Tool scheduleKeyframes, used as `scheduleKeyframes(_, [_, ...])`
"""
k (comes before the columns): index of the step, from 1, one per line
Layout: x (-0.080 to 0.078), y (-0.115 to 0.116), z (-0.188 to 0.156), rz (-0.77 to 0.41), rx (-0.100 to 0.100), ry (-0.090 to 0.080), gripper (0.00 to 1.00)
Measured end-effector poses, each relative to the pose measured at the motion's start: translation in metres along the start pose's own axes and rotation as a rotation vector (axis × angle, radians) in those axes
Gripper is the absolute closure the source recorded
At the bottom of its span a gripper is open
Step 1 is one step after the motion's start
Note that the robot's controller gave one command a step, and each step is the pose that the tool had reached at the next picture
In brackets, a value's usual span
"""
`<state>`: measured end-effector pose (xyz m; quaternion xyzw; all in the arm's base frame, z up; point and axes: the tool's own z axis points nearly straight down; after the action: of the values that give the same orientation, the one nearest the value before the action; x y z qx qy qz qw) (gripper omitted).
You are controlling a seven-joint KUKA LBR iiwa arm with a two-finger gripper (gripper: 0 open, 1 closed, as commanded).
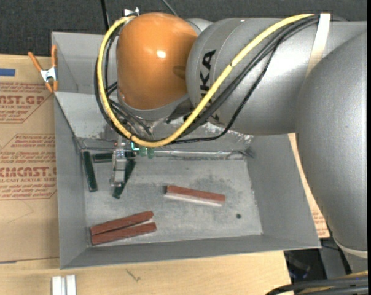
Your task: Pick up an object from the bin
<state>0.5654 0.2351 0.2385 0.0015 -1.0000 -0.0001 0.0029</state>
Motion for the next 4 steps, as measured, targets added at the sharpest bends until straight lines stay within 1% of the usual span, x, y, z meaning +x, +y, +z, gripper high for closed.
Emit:
scheduleKeyframes(1, [-0.002,-0.001,-0.004,0.002,-0.001,-0.007,0.0])
scheduleKeyframes(2, [-0.019,0.003,0.052,0.024,-0.004,-0.014,0.0])
scheduleKeyframes(3, [-0.024,-0.019,0.083,0.297,-0.001,-0.004,0.0])
scheduleKeyframes(4, [-0.019,-0.026,0.12,0.431,-0.002,-0.008,0.0])
